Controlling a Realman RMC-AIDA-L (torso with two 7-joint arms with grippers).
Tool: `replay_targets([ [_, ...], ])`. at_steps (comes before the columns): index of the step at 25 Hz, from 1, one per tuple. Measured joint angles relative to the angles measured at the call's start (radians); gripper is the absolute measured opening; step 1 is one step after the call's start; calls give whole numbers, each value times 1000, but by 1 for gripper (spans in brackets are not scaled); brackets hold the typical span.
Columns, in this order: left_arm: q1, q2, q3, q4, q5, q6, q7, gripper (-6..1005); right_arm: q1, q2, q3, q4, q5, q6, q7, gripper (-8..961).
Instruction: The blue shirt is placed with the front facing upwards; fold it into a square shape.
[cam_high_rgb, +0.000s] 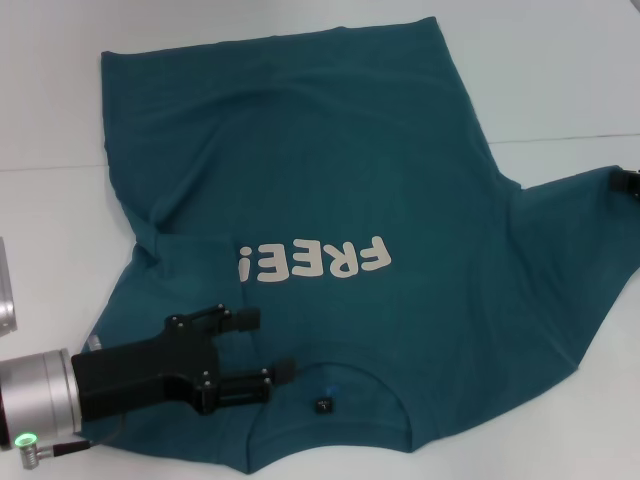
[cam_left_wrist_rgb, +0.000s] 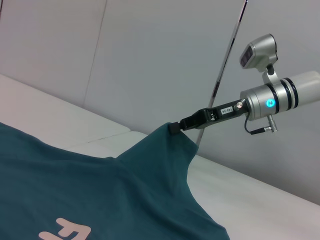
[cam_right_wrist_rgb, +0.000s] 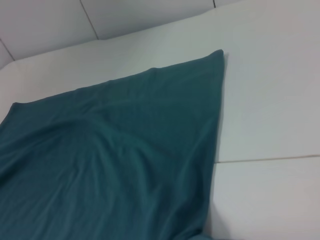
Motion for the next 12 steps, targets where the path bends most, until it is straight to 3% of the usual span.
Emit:
replay_targets([
  [12,0,0,0,0,0,0,-1,878,32,14,-41,-4,0,-9,0,4],
])
